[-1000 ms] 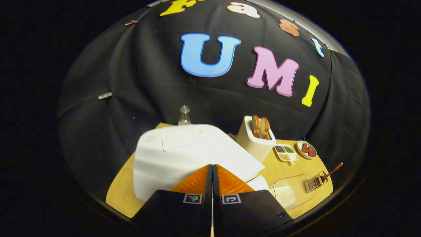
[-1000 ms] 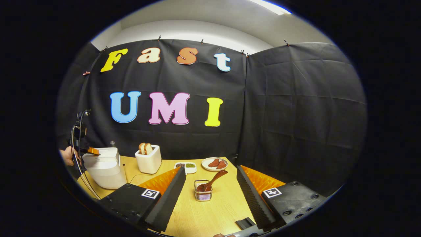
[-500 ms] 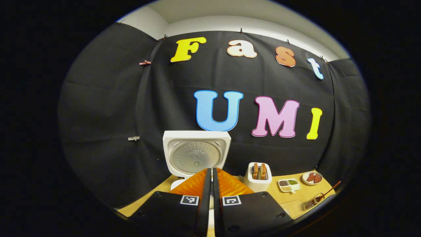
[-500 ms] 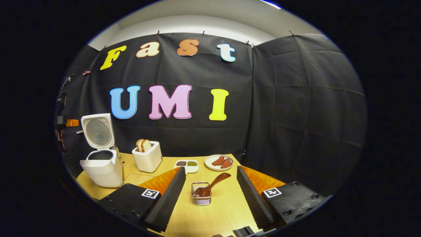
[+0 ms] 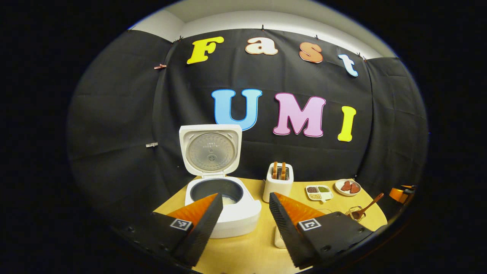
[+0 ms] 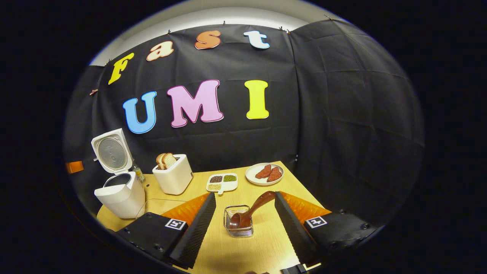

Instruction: Close the left gripper, press the button to open the rice cooker; take a wooden spoon from the chopstick holder with the right hand, scoop a spoonful of rice and pour it into the rice cooker, then put the wooden spoon back into the chopstick holder.

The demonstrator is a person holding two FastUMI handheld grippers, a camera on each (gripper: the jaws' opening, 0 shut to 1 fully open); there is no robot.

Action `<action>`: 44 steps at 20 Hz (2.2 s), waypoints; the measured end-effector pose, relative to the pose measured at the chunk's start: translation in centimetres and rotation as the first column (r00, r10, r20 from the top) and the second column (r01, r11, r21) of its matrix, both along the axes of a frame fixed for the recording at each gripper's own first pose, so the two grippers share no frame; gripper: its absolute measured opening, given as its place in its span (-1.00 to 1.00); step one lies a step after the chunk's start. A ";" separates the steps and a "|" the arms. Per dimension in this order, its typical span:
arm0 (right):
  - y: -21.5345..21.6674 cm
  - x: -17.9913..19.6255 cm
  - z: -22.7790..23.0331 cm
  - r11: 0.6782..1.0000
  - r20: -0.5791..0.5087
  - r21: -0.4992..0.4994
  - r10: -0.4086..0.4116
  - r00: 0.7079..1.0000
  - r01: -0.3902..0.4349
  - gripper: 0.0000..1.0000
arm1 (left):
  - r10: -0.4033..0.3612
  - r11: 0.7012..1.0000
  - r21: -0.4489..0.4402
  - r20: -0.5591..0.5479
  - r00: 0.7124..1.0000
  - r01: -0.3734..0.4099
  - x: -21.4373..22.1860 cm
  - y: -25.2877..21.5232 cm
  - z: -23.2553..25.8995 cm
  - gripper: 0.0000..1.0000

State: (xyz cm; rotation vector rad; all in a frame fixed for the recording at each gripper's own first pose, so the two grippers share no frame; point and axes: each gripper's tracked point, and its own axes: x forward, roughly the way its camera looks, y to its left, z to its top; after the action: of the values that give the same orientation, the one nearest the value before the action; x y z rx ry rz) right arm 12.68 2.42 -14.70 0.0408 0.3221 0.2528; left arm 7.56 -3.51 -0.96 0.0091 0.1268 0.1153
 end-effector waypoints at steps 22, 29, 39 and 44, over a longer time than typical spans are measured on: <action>2.2 10.7 -13.1 0.993 -0.271 0.119 0.026 0.962 0.007 0.21 | 0.261 0.965 0.055 -0.165 0.951 -0.255 -6.3 -1.6 -7.7 0.95; 3.1 10.0 -13.1 0.988 -0.375 0.133 -0.020 0.927 0.076 -0.65 | 0.205 0.976 -0.037 -0.186 0.961 -0.215 -6.1 -2.2 -8.8 0.96; 4.7 9.4 -2.5 0.986 -0.219 0.133 -0.067 0.973 0.097 -0.63 | 0.054 0.997 -0.050 -0.108 0.993 -0.060 -5.1 -0.4 -8.0 0.96; 10.0 7.7 2.4 0.979 -0.153 0.197 -0.020 0.988 0.050 -0.64 | 0.031 0.996 -0.084 -0.139 0.990 -0.043 -5.8 2.6 -9.9 0.94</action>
State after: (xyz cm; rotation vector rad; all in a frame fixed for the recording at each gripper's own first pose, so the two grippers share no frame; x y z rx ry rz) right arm 20.42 12.47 -12.27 0.2652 0.4444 0.2467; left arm 1.74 -0.89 -10.84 -0.0722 0.2695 0.1463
